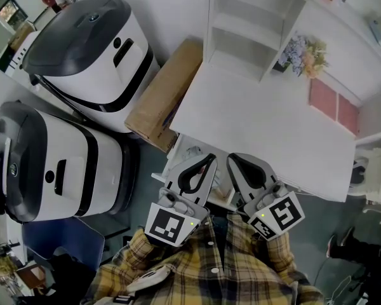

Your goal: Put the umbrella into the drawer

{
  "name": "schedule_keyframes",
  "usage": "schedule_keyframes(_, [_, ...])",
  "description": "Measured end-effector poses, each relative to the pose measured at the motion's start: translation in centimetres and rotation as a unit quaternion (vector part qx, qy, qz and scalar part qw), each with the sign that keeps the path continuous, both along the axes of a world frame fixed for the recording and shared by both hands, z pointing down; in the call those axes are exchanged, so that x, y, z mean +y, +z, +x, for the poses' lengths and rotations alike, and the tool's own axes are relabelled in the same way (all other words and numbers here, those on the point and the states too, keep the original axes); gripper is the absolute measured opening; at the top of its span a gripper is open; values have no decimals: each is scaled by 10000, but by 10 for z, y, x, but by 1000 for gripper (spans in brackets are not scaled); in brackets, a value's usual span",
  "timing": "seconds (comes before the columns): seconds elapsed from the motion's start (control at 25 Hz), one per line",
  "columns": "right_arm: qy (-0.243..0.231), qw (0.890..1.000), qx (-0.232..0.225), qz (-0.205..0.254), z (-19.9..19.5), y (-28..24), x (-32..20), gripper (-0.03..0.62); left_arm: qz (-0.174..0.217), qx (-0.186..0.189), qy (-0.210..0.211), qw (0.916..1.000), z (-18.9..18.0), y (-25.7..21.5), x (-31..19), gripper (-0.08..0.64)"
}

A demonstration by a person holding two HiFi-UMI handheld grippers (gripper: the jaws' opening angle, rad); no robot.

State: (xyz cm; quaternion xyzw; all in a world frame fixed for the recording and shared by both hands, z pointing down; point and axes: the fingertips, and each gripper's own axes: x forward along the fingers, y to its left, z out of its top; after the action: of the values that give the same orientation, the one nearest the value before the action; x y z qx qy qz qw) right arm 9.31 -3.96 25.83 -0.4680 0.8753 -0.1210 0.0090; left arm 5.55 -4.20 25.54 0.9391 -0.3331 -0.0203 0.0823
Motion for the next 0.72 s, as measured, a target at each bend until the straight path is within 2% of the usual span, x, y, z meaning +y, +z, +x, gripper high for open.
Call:
schedule_keyframes(0.2, [-21,9998,-210,-15,1,-2,0,17,-36,-16,-21,10000,0,3,-2,26])
schedule_keyframes(0.72, [-118,9998,-178,-58,-2,1,-6,17,-8,-11,5,10000,1,1,-6,20])
